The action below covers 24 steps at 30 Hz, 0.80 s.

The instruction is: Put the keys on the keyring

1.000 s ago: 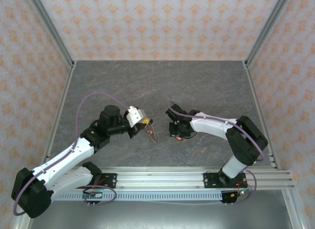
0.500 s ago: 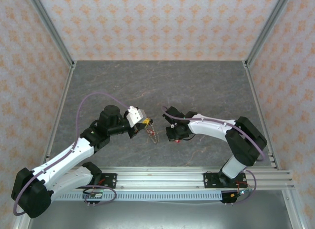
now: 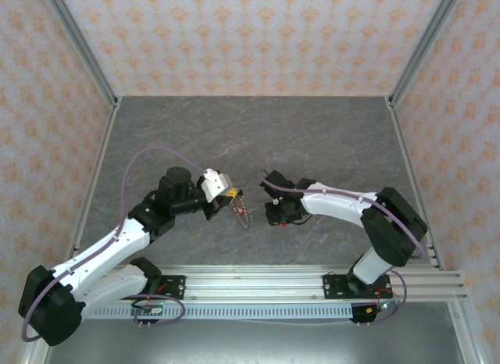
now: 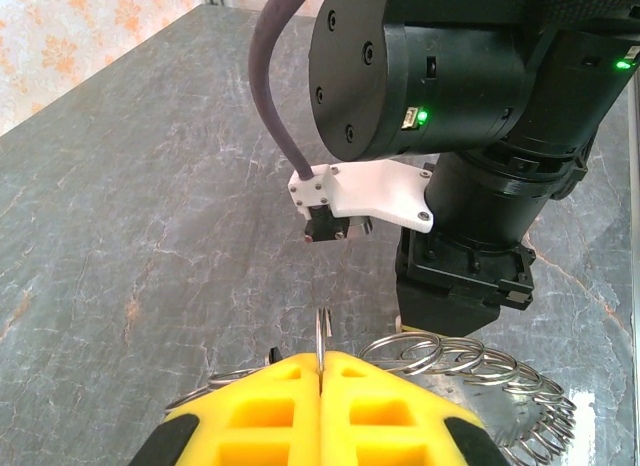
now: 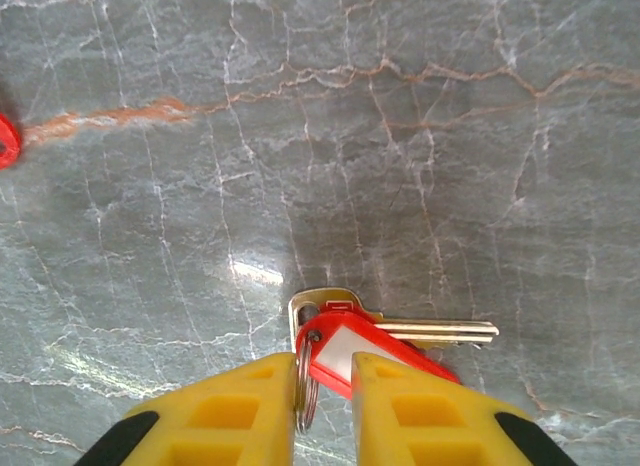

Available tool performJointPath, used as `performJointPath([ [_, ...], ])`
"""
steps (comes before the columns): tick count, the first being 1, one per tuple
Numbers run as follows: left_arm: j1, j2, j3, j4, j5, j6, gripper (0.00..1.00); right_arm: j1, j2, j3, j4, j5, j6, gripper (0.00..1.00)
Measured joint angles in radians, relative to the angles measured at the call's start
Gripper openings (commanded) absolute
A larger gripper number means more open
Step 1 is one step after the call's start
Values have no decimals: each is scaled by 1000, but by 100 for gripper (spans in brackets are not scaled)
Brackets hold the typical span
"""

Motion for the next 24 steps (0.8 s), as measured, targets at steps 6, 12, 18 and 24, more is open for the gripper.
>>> performJointPath([
  [6,0,5,0,0,0,0,0,0,0,0,0,-10,6,12],
  [12,0,5,0,0,0,0,0,0,0,0,0,-10,6,14],
  [18,0,5,0,0,0,0,0,0,0,0,1,-10,6,15],
  [24,0,5,0,0,0,0,0,0,12,0,8,-10,6,14],
])
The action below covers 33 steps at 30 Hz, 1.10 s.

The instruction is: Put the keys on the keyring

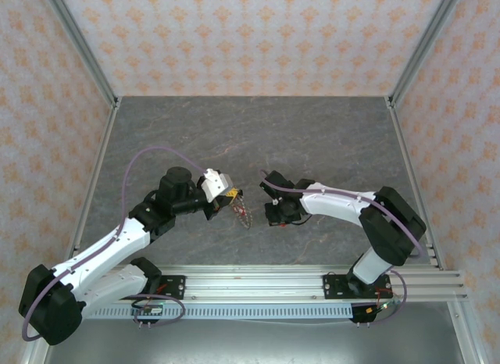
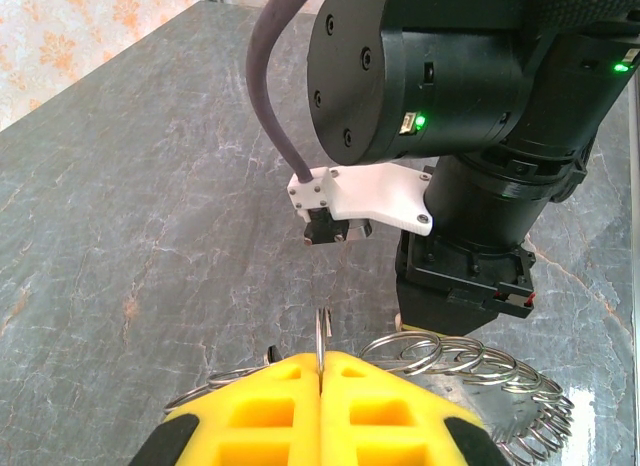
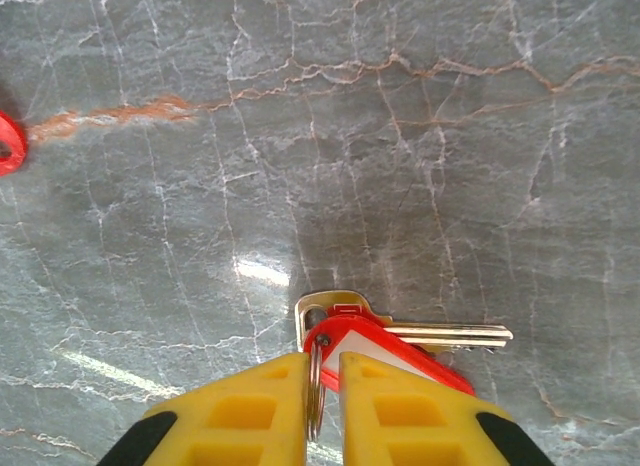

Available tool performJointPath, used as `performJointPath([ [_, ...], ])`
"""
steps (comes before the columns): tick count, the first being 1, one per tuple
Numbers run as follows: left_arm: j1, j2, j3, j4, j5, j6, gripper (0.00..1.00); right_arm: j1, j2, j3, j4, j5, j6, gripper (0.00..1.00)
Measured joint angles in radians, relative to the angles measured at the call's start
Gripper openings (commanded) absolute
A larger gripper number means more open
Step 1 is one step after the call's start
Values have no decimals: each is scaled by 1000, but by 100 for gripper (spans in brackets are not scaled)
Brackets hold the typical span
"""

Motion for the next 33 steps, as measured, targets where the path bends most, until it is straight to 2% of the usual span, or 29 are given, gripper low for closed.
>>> performJointPath([
  [6,0,0,0,0,0,0,0,0,5,0,0,0,0,12],
  [17,0,0,0,0,0,0,0,0,5,0,0,0,7,14],
  [28,0,0,0,-1,0,0,0,0,-1,0,-1,1,8,5],
  [33,0,0,0,-7,0,0,0,-1,-86,-7,2,13,-7,0],
])
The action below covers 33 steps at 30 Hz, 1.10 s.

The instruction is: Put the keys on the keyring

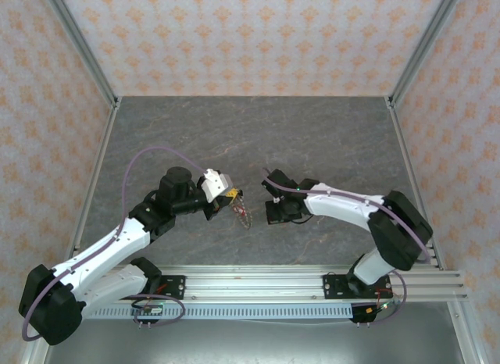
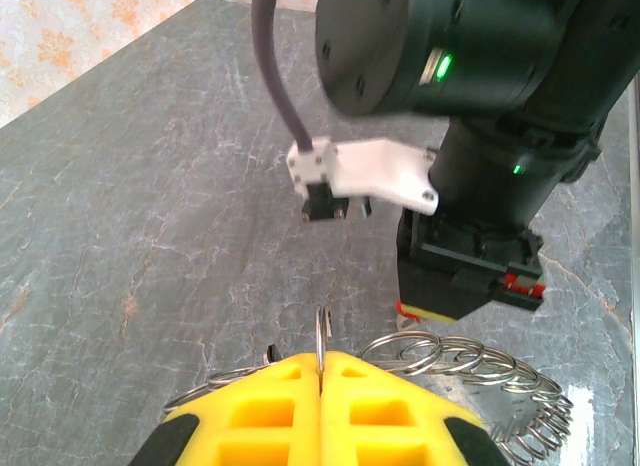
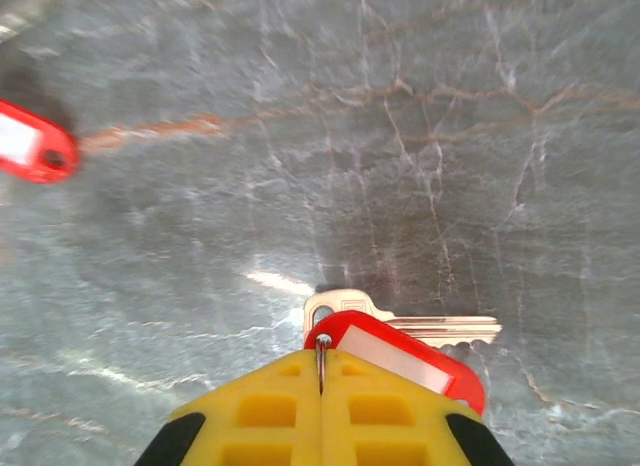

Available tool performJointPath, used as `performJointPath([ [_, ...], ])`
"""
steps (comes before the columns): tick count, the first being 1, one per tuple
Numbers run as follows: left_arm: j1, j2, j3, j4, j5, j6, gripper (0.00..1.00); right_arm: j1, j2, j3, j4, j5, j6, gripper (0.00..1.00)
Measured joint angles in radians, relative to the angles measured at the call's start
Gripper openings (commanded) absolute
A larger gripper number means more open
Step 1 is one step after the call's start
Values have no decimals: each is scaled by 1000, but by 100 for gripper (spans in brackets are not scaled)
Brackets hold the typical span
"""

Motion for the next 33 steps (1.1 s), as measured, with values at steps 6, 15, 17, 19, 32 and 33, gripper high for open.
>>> performJointPath([
  [6,0,0,2,-9,0,0,0,-100,-302,-102,123,-98,-17,0],
  [15,0,1,2,-11,10,1,0,-98,-373,-126,148,-134,-215,0],
  [17,0,8,10,-25,19,5,0,-97,-405,-162,180,-142,-250,0],
  [19,0,19,19,-32,33,13,0,-96,-451,-209,225,-154,-291,0],
  [32,-34,126,112,-109,126,79,0,-87,-678,-386,508,-238,-561,0],
  [33,-34,129,114,-109,132,80,0,-86,-684,-389,522,-243,-571,0],
])
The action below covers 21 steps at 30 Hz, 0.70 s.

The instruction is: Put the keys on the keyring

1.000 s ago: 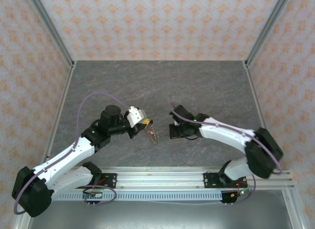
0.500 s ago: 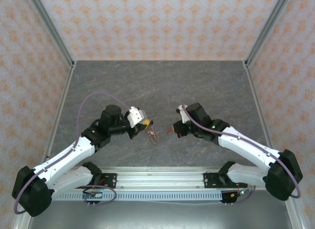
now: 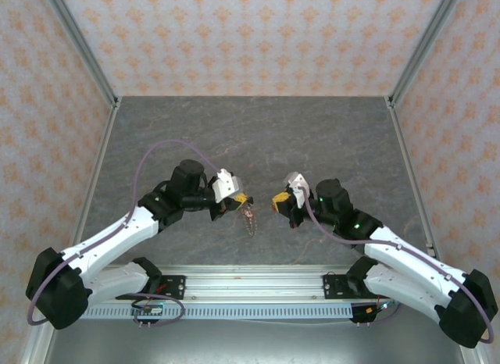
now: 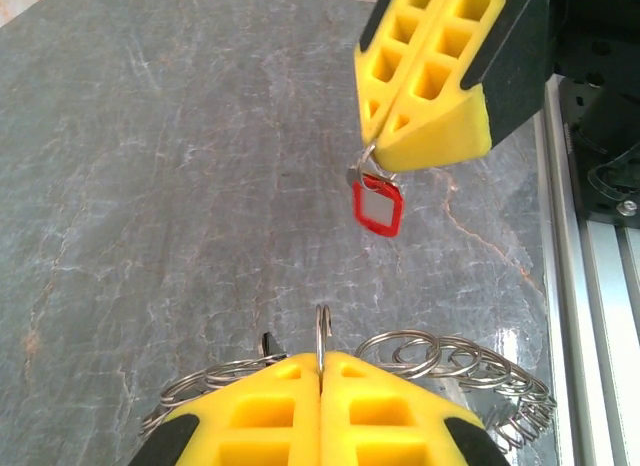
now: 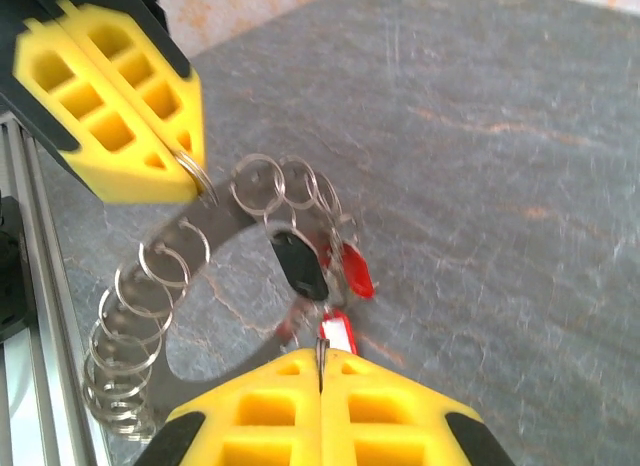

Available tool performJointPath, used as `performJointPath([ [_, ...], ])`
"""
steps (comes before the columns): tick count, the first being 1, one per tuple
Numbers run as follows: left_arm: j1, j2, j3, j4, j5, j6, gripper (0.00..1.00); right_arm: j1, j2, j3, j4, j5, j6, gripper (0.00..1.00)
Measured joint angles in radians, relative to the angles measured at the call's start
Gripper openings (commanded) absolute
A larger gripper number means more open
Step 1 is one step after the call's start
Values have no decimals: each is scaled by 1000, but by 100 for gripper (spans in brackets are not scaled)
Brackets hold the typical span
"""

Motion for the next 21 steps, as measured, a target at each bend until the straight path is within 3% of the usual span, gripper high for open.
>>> performJointPath([
  [21,-24,23,3,-2,16,-2,0,25,-20,-45,157,-70,-99,0],
])
